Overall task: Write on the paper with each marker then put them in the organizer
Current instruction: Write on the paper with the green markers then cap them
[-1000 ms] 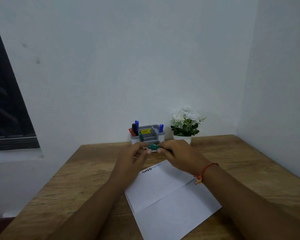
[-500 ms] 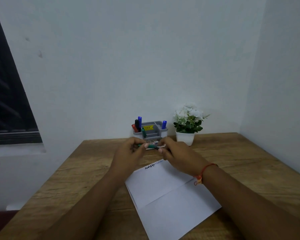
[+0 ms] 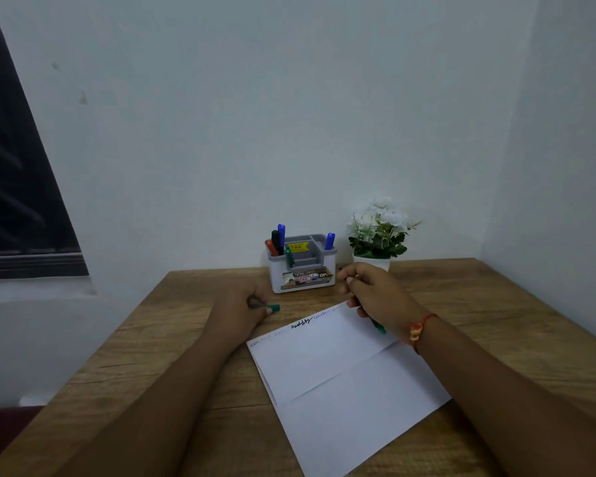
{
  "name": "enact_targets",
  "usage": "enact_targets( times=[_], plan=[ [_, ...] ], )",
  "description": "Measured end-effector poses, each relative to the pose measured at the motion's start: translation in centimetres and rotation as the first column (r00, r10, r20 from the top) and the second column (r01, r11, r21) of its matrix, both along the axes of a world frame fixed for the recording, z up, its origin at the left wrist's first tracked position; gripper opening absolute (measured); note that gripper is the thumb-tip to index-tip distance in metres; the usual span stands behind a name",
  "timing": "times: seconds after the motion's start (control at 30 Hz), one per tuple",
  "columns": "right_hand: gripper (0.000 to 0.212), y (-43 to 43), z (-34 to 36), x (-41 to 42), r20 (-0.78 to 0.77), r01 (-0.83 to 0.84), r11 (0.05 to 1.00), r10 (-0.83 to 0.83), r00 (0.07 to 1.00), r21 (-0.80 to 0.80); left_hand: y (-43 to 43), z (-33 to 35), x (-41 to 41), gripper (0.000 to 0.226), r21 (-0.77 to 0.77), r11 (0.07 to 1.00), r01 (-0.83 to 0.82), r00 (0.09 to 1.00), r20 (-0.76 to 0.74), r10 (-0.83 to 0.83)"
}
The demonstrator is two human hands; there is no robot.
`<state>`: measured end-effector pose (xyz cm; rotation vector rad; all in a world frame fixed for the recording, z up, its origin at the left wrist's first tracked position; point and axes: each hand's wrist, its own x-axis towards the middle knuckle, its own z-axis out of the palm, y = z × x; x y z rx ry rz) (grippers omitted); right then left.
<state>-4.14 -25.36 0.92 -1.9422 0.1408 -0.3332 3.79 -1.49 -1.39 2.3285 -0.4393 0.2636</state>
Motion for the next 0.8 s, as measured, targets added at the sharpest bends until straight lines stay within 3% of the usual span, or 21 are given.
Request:
enact_targets(
  times=[0.23,0.33,0.43,0.53,0.63,0.8],
  plan=[
    [0.034,0.6,0.4,-0.4,-0.065,0.01,0.974,0.005,0.998,0.228,-0.2,-0.2,0.5,0.016,0.112,0.993,0.026,1.0,-0.015,-0.025],
    [0.024,0.5,0.4,-0.4,-0.062,-0.01,0.958,0.029,0.998,0.286,-0.2,0.0,0.1,0.02,0.124,0.992,0.02,1.0,-0.007,-0.019],
    [0.012,0.3,0.2,-0.4,-0.026,-0.005,0.959,0.013,1.0,0.283,-0.8,1.0,-1.0,0.029,0.077,0.997,0.003,0.995,0.1,-0.011],
    [0.019,0.0,-0.3,0.1,0.02,0.086,0.978,-0.091,0.996,0.188,-1.8,2.0,-2.3,0.031,0.091,0.989,0.114,0.977,0.169,-0.128],
    [0.02,-0.2,-1.0,0.4,0.028,0.128,0.98,-0.134,0.991,0.151,-2.8,1.9,-3.0,0.03,0.173,0.944,0.283,0.946,0.113,-0.304],
    [0.011,-0.3,-1.7,0.7,-0.021,0.178,0.969,-0.177,0.984,0.169,-3.1,1.1,-2.8,0.035,0.253,0.894,0.369,0.923,0.008,-0.384]
  ],
)
